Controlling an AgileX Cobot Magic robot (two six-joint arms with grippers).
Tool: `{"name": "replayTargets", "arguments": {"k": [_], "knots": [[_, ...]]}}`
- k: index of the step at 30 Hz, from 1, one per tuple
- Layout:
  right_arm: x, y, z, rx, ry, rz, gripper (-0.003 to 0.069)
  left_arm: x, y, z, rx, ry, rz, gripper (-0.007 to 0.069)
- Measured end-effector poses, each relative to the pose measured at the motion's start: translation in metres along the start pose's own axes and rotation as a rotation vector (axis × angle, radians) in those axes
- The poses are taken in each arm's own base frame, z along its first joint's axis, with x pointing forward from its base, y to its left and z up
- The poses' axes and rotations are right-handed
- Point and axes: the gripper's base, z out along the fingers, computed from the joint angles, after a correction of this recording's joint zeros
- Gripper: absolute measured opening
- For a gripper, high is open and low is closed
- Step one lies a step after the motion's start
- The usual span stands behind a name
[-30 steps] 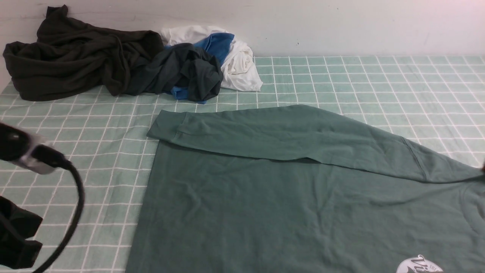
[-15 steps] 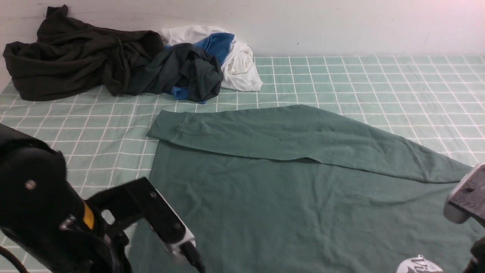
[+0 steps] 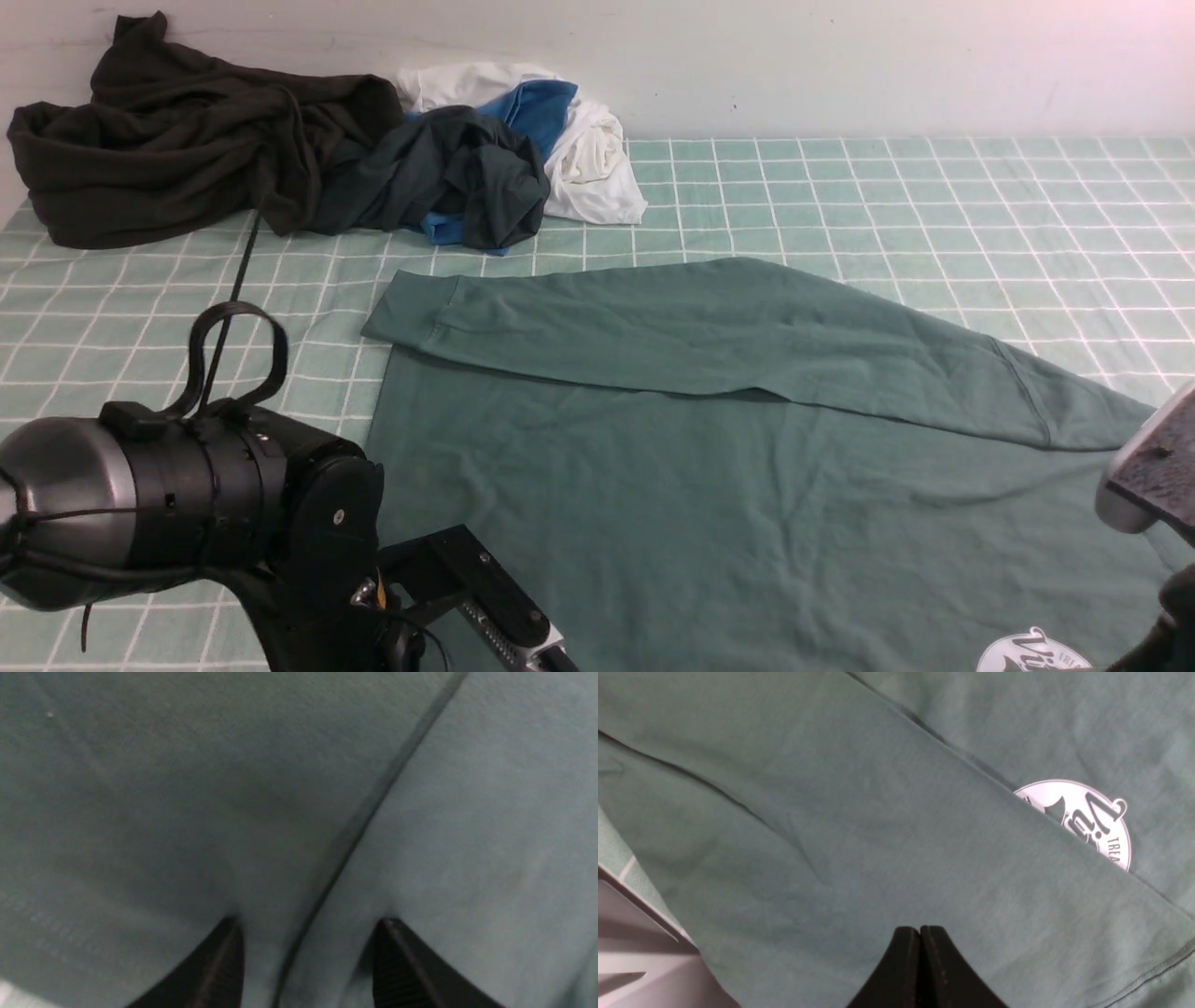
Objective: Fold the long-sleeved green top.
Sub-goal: Use the left arm to clamp the cuff closest to it
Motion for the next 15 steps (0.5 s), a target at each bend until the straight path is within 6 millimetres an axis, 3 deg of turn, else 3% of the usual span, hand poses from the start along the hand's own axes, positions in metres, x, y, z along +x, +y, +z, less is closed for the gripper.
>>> {"name": "replayTargets", "arguments": {"k": [2, 4, 6, 7, 12, 15], "knots": [[0.0, 0.0, 0.0, 0.001, 0.0, 0.0, -0.0014, -0.001, 0.0, 0.0, 0.002, 0.002, 0.003, 0.03], [0.0, 0.0, 0.0, 0.003, 0.0, -0.001, -0.0014, -0.001, -0.001, 0.0, 0.018, 0.0, 0.013, 0.0168], [0.0, 0.0, 0.0, 0.005, -0.004, -0.002, -0.0014, -0.001, -0.002, 0.0, 0.029, 0.003, 0.023, 0.0106], [-0.001, -0.001, 0.0, 0.013, -0.014, -0.002, -0.0014, 0.0, -0.004, -0.001, 0.049, 0.021, 0.033, 0.0039], [-0.004, -0.007, 0.002, 0.074, -0.054, 0.051, -0.0014, -0.014, -0.002, -0.023, 0.064, 0.057, 0.075, 0.0], [-0.001, -0.014, 0.01, 0.134, -0.049, 0.119, -0.0014, -0.03, 0.002, -0.048, 0.024, 0.027, 0.11, -0.0001]]}}
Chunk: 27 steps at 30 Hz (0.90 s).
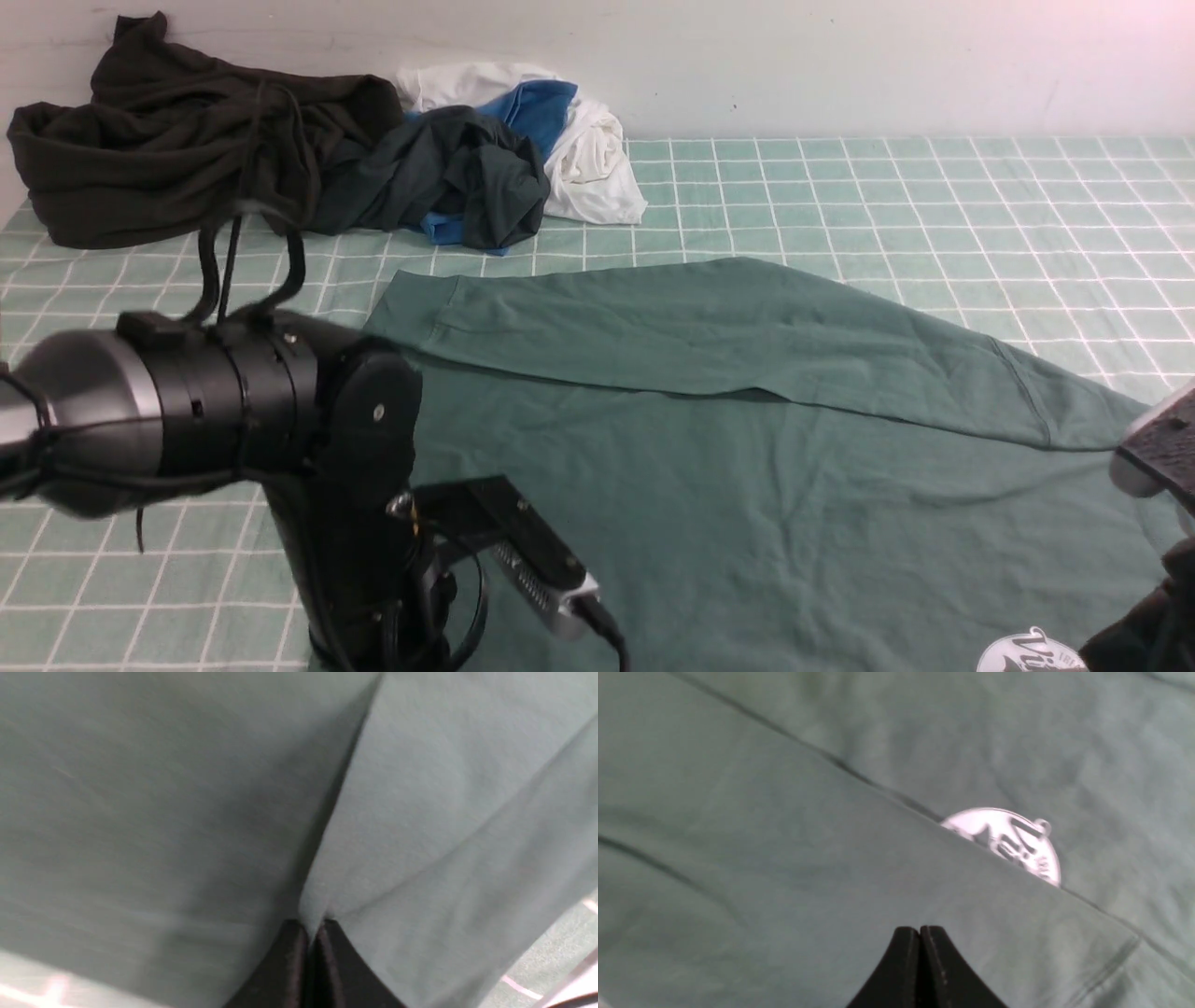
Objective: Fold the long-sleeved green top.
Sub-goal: Use the left arm to clamp the cuff closest to it, then use the left arm to drag and place the cuff at the centered position on the left edge of the fabric
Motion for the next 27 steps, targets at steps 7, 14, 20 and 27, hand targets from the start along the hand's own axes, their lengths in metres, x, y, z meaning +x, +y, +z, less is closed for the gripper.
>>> {"name": "replayTargets", "arguments": {"k": [7, 14, 20, 27], "knots": [[0.009, -0.028, 0.031, 0.116, 0.111, 0.243, 0.0057, -0.039, 0.016, -0.071, -0.161, -0.144, 0.065, 0.0], [0.002, -0.039, 0.045, 0.132, 0.095, 0.319, 0.0253, -0.075, 0.036, -0.091, -0.258, -0.17, 0.091, 0.0], [0.003, -0.045, 0.045, 0.203, 0.084, 0.351, 0.0351, -0.085, 0.054, -0.071, -0.246, -0.119, 0.066, 0.0], [0.019, -0.052, 0.055, 0.321, 0.132, 0.417, 0.0363, -0.078, 0.068, -0.073, -0.202, -0.146, -0.001, 0.0006]]}}
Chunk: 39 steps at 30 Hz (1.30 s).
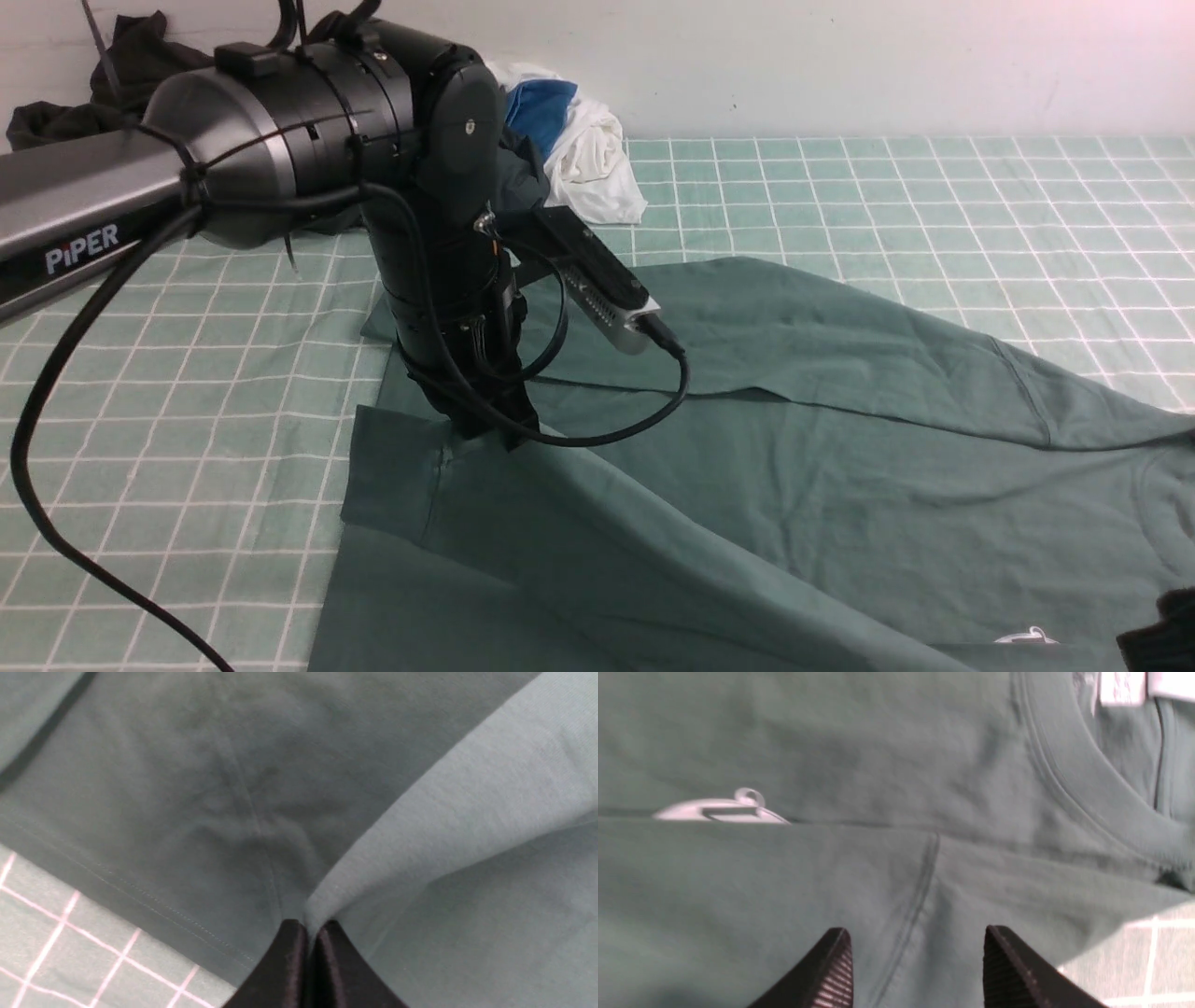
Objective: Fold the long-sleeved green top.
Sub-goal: Use the left arm to drag and place the cuff at the centered position on the left edge of the fabric
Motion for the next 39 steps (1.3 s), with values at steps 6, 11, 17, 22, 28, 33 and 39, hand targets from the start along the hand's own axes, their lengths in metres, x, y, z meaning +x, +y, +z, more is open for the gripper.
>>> {"name": "replayTargets", "arguments": {"k": [6, 11, 17, 22, 28, 33, 39], "knots": [[0.0, 0.001, 0.02, 0.019, 0.046, 0.046, 0.0365, 0.002, 0.004, 0.0, 0.034, -0.018, -0.038, 0.0006], [-0.011, -0.011, 0.046, 0.032, 0.126, 0.144, 0.0365, 0.002, 0.004, 0.0, 0.045, -0.025, -0.043, 0.0006], [-0.022, -0.015, 0.063, 0.002, 0.177, 0.189, 0.0365, 0.001, 0.003, 0.0, 0.049, -0.027, -0.044, 0.0006], [-0.024, -0.013, 0.063, -0.038, 0.176, 0.14, 0.0315, 0.001, 0.003, 0.0, 0.049, -0.027, -0.044, 0.0006], [-0.025, -0.011, 0.064, -0.056, 0.175, 0.148, 0.0118, 0.001, 0.003, 0.0, 0.049, -0.028, -0.045, 0.0006], [-0.024, -0.012, 0.062, -0.047, 0.177, 0.148, 0.0006, 0.001, 0.003, 0.0, 0.049, -0.028, -0.045, 0.0006], [-0.022, -0.02, 0.041, -0.009, 0.133, 0.147, 0.0, -0.002, 0.006, 0.004, 0.034, -0.051, -0.042, 0.0006]]}}
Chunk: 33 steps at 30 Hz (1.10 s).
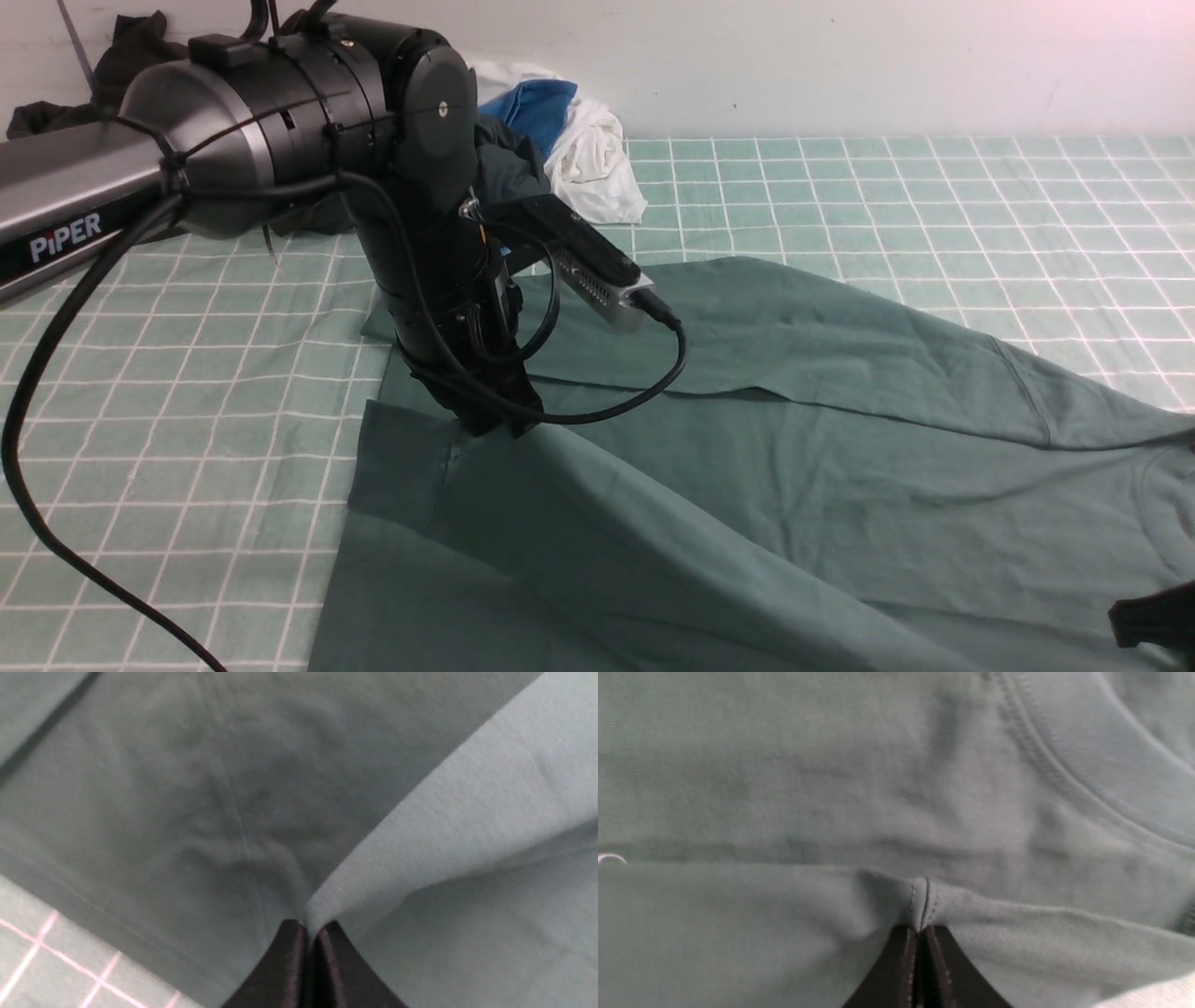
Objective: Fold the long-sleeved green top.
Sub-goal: Use the left arm to drag and place the cuff at the centered position on the left edge of the fabric, then use the left arm to clamp the cuff farthest from it
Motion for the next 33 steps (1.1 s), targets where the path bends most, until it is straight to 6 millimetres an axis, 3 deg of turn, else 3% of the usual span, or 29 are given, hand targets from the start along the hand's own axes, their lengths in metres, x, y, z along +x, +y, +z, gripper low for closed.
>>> {"name": "replayTargets", "arguments": {"k": [8, 11, 16, 17, 18, 20, 23, 25, 26, 27, 28, 30, 31, 33], "knots": [[0.002, -0.012, -0.012, 0.033, -0.049, 0.083, -0.0001, -0.009, 0.013, 0.025, -0.082, -0.02, 0.022, 0.0013], [0.002, -0.012, -0.012, 0.033, -0.05, 0.089, 0.0009, -0.013, 0.016, 0.035, -0.099, -0.035, 0.014, 0.005], [0.001, -0.012, -0.012, 0.038, -0.053, 0.083, 0.0121, -0.018, 0.023, 0.037, -0.145, -0.043, -0.044, 0.0204], [0.001, -0.012, -0.012, 0.038, -0.054, 0.084, 0.0169, -0.021, 0.026, 0.032, -0.171, -0.053, -0.077, 0.0269], [0.001, -0.012, -0.013, 0.038, -0.055, 0.086, 0.0178, -0.022, 0.028, 0.029, -0.18, -0.058, -0.09, 0.0278], [-0.004, -0.013, -0.019, 0.035, -0.08, 0.094, 0.0283, -0.027, 0.037, 0.015, -0.231, -0.099, -0.187, 0.04], [-0.018, -0.012, -0.037, -0.001, -0.158, 0.116, 0.0369, -0.023, 0.064, 0.001, -0.265, -0.161, -0.341, 0.0507], [-0.025, -0.011, -0.05, -0.037, -0.204, 0.116, 0.0394, -0.014, 0.09, 0.003, -0.272, -0.186, -0.445, 0.0547], [-0.026, -0.011, -0.051, -0.041, -0.206, 0.115, 0.0396, -0.014, 0.091, 0.004, -0.272, -0.186, -0.447, 0.0547], [-0.029, -0.009, -0.059, -0.073, -0.233, 0.098, 0.0403, -0.003, 0.115, 0.018, -0.257, -0.18, -0.534, 0.0561], [-0.03, -0.009, -0.06, -0.082, -0.235, 0.101, 0.0403, -0.002, 0.117, 0.02, -0.256, -0.183, -0.544, 0.0562], [-0.031, -0.004, -0.064, -0.14, -0.239, 0.079, 0.0406, 0.015, 0.147, 0.05, -0.22, -0.167, -0.652, 0.0566], [-0.031, -0.003, -0.064, -0.142, -0.239, 0.063, 0.0406, 0.017, 0.15, 0.053, -0.215, -0.168, -0.666, 0.0566], [-0.03, 0.001, -0.065, -0.187, -0.233, 0.037, 0.0407, 0.026, 0.168, 0.077, -0.193, -0.178, -0.728, 0.0566]]}}
